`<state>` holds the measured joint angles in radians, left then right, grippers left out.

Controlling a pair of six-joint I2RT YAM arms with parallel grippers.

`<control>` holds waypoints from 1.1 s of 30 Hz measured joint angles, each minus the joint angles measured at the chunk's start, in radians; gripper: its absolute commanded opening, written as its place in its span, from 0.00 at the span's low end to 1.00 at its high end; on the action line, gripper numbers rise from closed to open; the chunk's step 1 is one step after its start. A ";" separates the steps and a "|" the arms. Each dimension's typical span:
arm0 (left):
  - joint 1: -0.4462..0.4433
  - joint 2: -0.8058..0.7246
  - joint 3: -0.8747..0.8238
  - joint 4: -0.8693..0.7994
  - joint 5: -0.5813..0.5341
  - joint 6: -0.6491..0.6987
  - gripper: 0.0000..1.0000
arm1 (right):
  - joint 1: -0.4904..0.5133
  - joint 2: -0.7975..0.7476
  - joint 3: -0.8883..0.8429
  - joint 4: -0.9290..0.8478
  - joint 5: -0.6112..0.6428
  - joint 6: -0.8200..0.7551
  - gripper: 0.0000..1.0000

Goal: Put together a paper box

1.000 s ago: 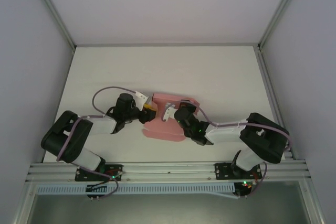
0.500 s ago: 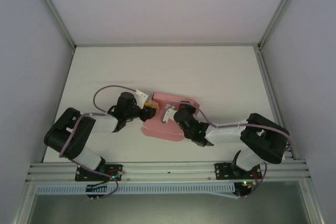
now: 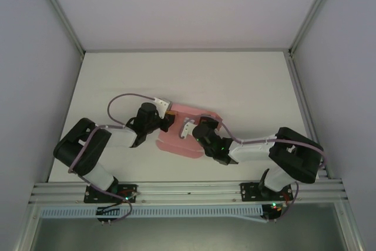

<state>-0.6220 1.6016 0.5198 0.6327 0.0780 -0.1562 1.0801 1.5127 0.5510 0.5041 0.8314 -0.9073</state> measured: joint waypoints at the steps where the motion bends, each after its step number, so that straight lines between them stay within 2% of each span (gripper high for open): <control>1: -0.018 0.008 0.006 0.002 -0.050 0.003 0.13 | 0.000 0.000 0.002 -0.006 -0.002 0.007 0.00; 4: -0.072 0.041 0.033 0.011 -0.203 0.002 0.08 | 0.000 0.000 0.006 -0.019 -0.003 0.031 0.00; 8: -0.128 0.090 0.064 0.037 -0.352 -0.002 0.00 | 0.000 0.000 0.013 -0.039 0.004 0.068 0.00; 11: -0.167 0.121 0.076 0.064 -0.457 -0.018 0.00 | 0.000 0.000 0.020 -0.060 0.005 0.103 0.00; 20: -0.220 0.183 0.119 0.076 -0.642 -0.075 0.00 | 0.000 -0.021 0.039 -0.119 -0.028 0.203 0.00; 23: -0.227 0.194 0.125 0.083 -0.661 -0.071 0.16 | 0.000 -0.021 0.045 -0.137 -0.029 0.218 0.00; 26: -0.224 0.191 0.113 0.093 -0.665 -0.069 0.18 | 0.000 -0.023 0.048 -0.146 -0.032 0.229 0.00; 29: -0.220 0.168 0.091 0.088 -0.644 -0.050 0.35 | -0.007 -0.031 0.051 -0.163 -0.043 0.238 0.00; 31: -0.206 0.138 0.047 0.086 -0.603 -0.036 0.41 | -0.011 -0.041 0.051 -0.175 -0.048 0.240 0.00; 33: -0.195 0.095 -0.005 0.089 -0.553 -0.023 0.43 | -0.013 -0.043 0.058 -0.192 -0.050 0.243 0.00</control>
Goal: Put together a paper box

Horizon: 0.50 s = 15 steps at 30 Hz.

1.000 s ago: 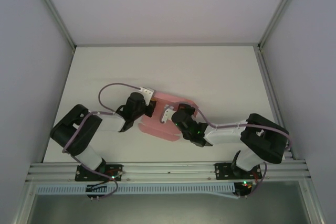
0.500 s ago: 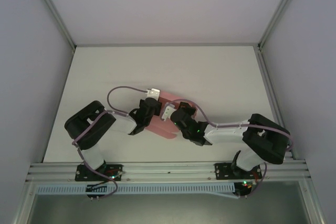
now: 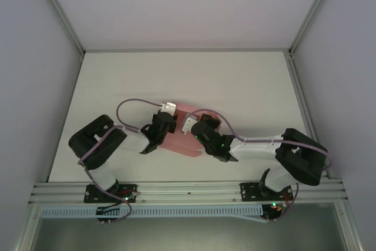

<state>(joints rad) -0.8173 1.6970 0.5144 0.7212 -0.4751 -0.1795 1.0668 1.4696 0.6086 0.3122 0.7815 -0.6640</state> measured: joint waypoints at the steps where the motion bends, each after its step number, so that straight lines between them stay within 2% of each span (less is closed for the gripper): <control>1: 0.003 -0.022 -0.020 -0.001 0.017 0.002 0.43 | 0.000 0.000 0.003 -0.007 0.000 0.003 0.00; 6: 0.005 -0.083 -0.031 -0.003 0.058 0.011 0.46 | 0.000 0.000 0.013 -0.028 0.000 0.011 0.00; 11: 0.006 -0.079 -0.010 -0.005 0.065 0.011 0.46 | 0.000 0.000 0.017 -0.035 0.000 0.013 0.00; 13: 0.006 -0.058 0.015 -0.011 0.064 0.014 0.42 | 0.000 0.000 0.017 -0.036 0.000 0.014 0.00; 15: 0.009 -0.031 0.040 -0.019 0.064 0.021 0.35 | 0.000 0.000 0.018 -0.039 0.000 0.014 0.00</control>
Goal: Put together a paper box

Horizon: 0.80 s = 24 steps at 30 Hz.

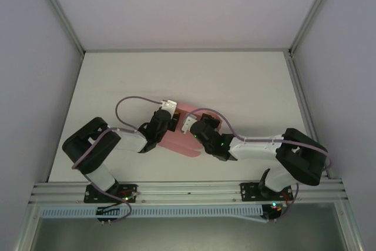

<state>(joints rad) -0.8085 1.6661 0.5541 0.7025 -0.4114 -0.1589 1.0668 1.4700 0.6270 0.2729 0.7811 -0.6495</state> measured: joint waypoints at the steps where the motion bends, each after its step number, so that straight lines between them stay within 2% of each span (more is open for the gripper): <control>1: 0.002 0.010 0.007 -0.004 0.000 0.001 0.31 | 0.000 0.000 0.001 -0.002 0.000 0.000 0.00; 3: 0.008 0.026 0.015 -0.010 -0.007 0.003 0.20 | 0.000 0.000 0.001 -0.003 0.000 0.000 0.00; 5: 0.012 0.035 0.016 -0.014 -0.009 0.005 0.03 | 0.000 0.000 0.003 -0.002 -0.007 0.000 0.00; 6: 0.008 0.035 0.016 -0.014 -0.009 0.002 0.00 | 0.000 0.000 0.005 -0.003 -0.007 0.000 0.00; 11: 0.006 0.034 0.016 -0.007 -0.023 -0.003 0.00 | -0.011 0.000 0.007 -0.003 -0.019 0.006 0.00; 13: 0.006 0.028 0.016 -0.013 -0.024 -0.003 0.00 | -0.014 -0.003 0.009 -0.005 -0.024 0.015 0.24; 15: 0.010 0.002 0.013 -0.038 -0.042 -0.006 0.00 | -0.020 -0.010 0.016 -0.038 -0.032 0.041 0.54; 17: 0.018 -0.042 0.006 -0.069 -0.063 -0.010 0.00 | -0.023 -0.025 0.022 -0.080 -0.046 0.076 0.68; 18: 0.019 -0.065 0.003 -0.084 -0.069 -0.012 0.00 | -0.024 -0.037 0.026 -0.100 -0.056 0.088 0.83; 19: 0.021 -0.095 0.001 -0.101 -0.078 -0.013 0.00 | -0.025 -0.059 0.033 -0.116 -0.073 0.105 0.92; 20: 0.021 -0.122 0.001 -0.117 -0.085 -0.015 0.00 | -0.027 -0.084 0.041 -0.130 -0.090 0.121 0.99; 24: 0.021 -0.215 0.004 -0.198 -0.111 -0.024 0.00 | -0.028 -0.264 0.089 -0.150 -0.177 0.202 1.00</control>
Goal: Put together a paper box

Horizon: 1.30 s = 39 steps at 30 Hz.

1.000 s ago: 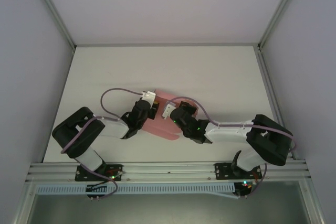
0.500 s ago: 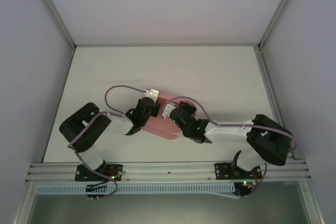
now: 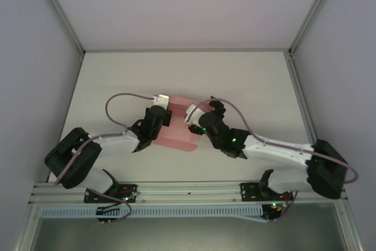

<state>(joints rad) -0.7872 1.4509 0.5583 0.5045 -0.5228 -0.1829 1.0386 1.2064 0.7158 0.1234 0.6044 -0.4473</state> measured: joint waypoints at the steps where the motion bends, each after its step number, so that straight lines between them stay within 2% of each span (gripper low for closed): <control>1: 0.000 -0.021 0.000 -0.019 -0.002 -0.003 0.00 | -0.003 -0.056 0.014 0.003 -0.019 0.026 1.00; 5: 0.000 -0.109 -0.014 -0.065 -0.009 -0.024 0.00 | -0.039 -0.208 0.065 0.018 -0.059 0.148 1.00; 9: 0.000 -0.181 -0.034 -0.092 -0.008 -0.037 0.00 | -0.108 -0.261 0.107 0.005 -0.079 0.288 1.00; 19: 0.000 -0.248 -0.034 -0.170 0.008 -0.074 0.00 | -0.171 -0.119 0.117 -0.094 -0.092 0.415 1.00; 24: 0.000 -0.257 -0.034 -0.184 0.011 -0.087 0.00 | -0.204 -0.060 0.106 -0.089 -0.157 0.428 1.00; 32: 0.001 -0.257 -0.028 -0.213 0.044 -0.127 0.00 | -0.208 -0.006 0.055 0.012 -0.314 0.431 1.00; 39: 0.011 -0.257 -0.021 -0.245 0.072 -0.172 0.00 | -0.214 0.009 0.023 0.121 -0.316 0.441 1.00</control>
<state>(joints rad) -0.7757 1.1934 0.5369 0.2600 -0.4503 -0.3553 0.8242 1.2156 0.7383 0.2440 0.2882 -0.0063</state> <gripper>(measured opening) 0.044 0.997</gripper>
